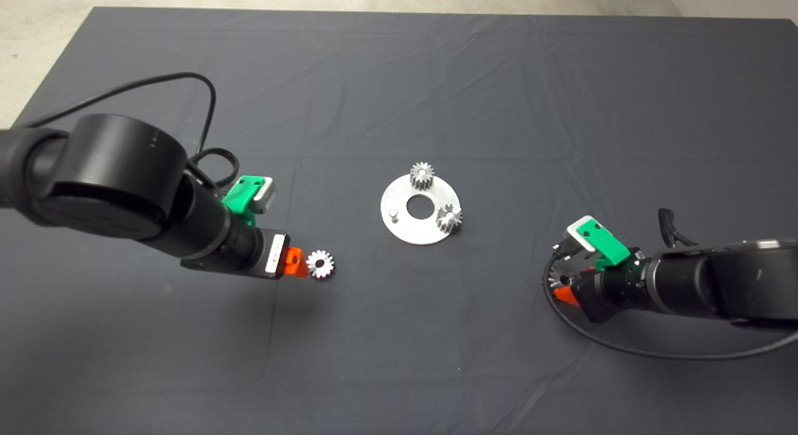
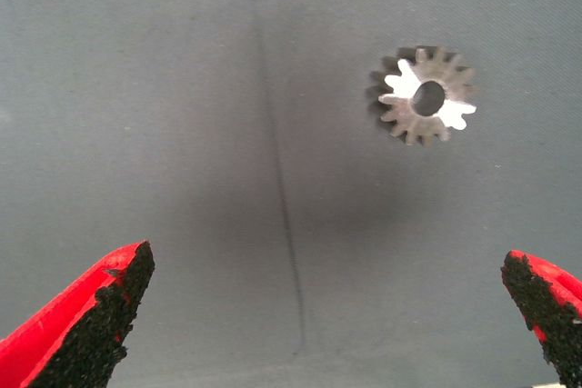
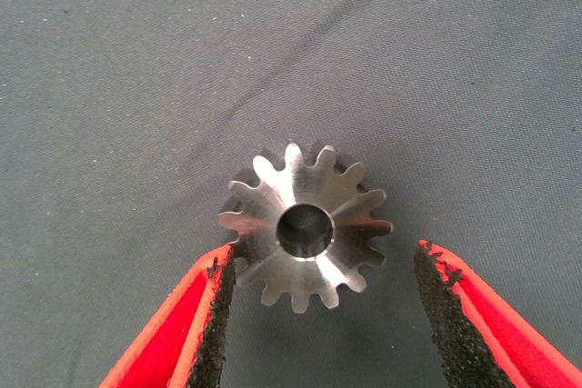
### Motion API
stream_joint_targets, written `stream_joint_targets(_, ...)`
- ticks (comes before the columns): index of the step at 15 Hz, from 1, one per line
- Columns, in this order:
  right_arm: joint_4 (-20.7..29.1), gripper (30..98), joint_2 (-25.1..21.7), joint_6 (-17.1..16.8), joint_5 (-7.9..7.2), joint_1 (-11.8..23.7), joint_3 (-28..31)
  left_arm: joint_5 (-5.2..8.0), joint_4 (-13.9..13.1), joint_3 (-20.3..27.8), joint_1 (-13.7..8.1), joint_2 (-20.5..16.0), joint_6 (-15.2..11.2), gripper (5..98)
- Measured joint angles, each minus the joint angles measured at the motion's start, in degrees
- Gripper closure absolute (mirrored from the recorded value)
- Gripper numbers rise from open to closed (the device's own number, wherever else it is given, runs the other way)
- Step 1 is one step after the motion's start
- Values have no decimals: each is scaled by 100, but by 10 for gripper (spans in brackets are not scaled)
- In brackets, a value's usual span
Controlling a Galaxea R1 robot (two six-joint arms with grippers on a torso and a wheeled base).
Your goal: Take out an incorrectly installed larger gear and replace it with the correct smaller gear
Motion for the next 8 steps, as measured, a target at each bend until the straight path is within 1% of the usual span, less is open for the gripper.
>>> stream_joint_targets(2, -11, 701, 2, 4, 17, 9, 52, 6, 0, 0, 0, -5, 5, 54)
stream_joint_targets(4, 0, 702, -46, 17, 3, 61, 161, 2, 19, -4, 0, 0, 6, 54)
stream_joint_targets(5, 16, 685, -147, 61, 4, 167, 312, 4, 83, -4, 0, 0, 7, 54)
stream_joint_targets(6, 50, 655, -266, 113, 4, 346, 451, 4, 143, -4, 0, 0, 7, 54)
stream_joint_targets(7, 144, 650, -399, 163, 6, 575, 557, 4, 145, -9, 0, 0, 7, 54)
stream_joint_targets(8, 408, 645, -531, 213, 6, 807, 629, 2, 143, -69, 0, 3, 7, 54)
